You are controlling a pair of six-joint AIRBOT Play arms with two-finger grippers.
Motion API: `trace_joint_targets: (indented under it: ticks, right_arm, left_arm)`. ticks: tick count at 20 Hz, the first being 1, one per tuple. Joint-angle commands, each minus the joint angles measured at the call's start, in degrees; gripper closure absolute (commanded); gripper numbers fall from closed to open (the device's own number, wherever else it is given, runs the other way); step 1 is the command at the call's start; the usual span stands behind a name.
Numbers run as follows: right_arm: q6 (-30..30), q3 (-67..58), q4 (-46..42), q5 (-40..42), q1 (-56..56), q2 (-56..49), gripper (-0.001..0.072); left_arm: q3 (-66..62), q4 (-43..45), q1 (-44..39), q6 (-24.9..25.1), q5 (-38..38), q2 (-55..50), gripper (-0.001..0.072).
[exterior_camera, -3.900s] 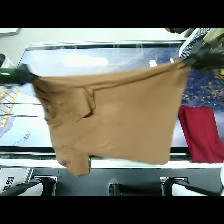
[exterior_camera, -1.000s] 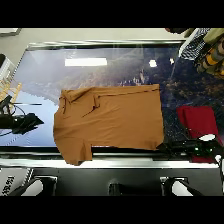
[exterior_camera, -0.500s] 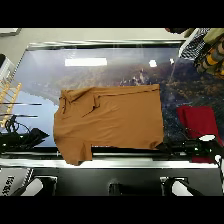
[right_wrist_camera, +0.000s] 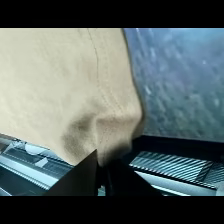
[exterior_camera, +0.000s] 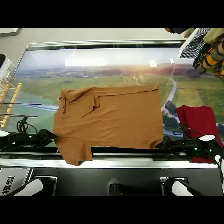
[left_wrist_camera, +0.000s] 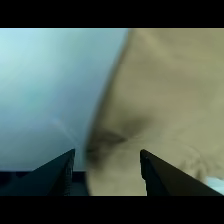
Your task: Fold the clothes and pants, and hang the long-sleeved shirts on hangers.
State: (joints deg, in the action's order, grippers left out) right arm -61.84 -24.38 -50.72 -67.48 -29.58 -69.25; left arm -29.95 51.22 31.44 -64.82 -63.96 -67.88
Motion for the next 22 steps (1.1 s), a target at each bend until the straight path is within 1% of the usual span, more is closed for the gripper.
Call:
trace_joint_targets:
  ticks: [1,2,3,4,5,6,7,8,9,12,14,15,16,18,19,20,22]
  right_arm:
    - [0.87,-0.07,1.66,-0.5,-0.02,0.09,0.0675]
    - [1.31,-0.07,2.38,-0.98,-0.02,0.17,0.0675]
    - [1.46,-0.07,2.71,-1.16,-0.02,0.44,0.0675]
    - [1.46,-0.07,2.71,-1.16,-0.02,0.81,0.0675]
    - [1.51,-0.07,2.93,-1.14,-0.02,1.36,0.0676]
    - [1.79,-0.07,3.52,-1.16,-0.02,1.9,0.0676]
    - [2.67,-0.09,4.61,-1.38,-0.02,2.6,0.0676]
    - [3.3,-0.09,6.03,-1.44,-0.02,3.41,0.0676]
    - [4.57,-0.2,8.28,-1.57,-0.02,4.37,0.0677]
    - [4.61,-5.2,11.04,-1.36,2.95,5.92,0.0678]
    - [2.14,-12.22,10.82,0.04,8.31,5.92,0.0678]
    - [-0.55,-17.14,10.03,1.66,11.19,5.92,0.0678]
    - [-2.93,-22.32,8.9,3.06,13.6,5.92,0.0678]
    - [-8.09,-34.75,3.96,4.26,17.31,5.92,0.0678]
    - [-10.84,-41.66,0.5,3.89,18.49,6.01,0.0678]
    - [-13.35,-48.48,-2.47,2.91,19.19,6.43,0.0678]
    - [-16.22,-59.78,-5.27,-0.02,19.26,8.48,0.0678]
  left_arm:
    - [0.15,0.52,-2.29,-0.2,3.58,-2.67,0.0227]
    - [0.15,0.55,-2.82,-1.25,5.16,-2.84,0.0232]
    - [0.15,0.35,-3.34,-1.2,6.03,-2.86,0.0237]
    - [0.15,0.2,-3.8,-1.2,6.43,-2.86,0.0267]
    - [0.15,0.04,-4.35,-1.18,6.43,-2.84,0.0368]
    - [0.15,-0.31,-4.9,-1.18,6.36,-2.84,0.0503]
    - [0.13,-0.92,-5.44,-1.16,6.38,-2.82,0.0623]
    - [-0.04,-1.81,-6.03,-0.98,6.16,-2.75,0.0691]
    - [-0.66,-2.23,-6.71,-0.94,5.86,-2.73,0.0691]
    - [-6.16,-2.45,-10.49,-1.22,3.63,-2.62,0.0692]
    - [-12.81,-2.38,-13.9,-2.69,2.38,-1.99,0.0694]
    - [-17.29,-2.27,-15.41,-4.39,1.79,-1.4,0.0694]
    - [-21.97,-1.84,-16.52,-6.45,1.55,-0.55,0.0694]
    - [-33.2,0.85,-17.97,-11.06,1.14,1.6,0.0695]
    - [-39.04,3.45,-18.34,-14.21,0.79,2.8,0.0694]
    - [-45.27,6.47,-18.49,-18.38,0.33,4.24,0.0694]
    - [-56.33,11.89,-18.62,-26.01,-1.64,7.52,0.0694]
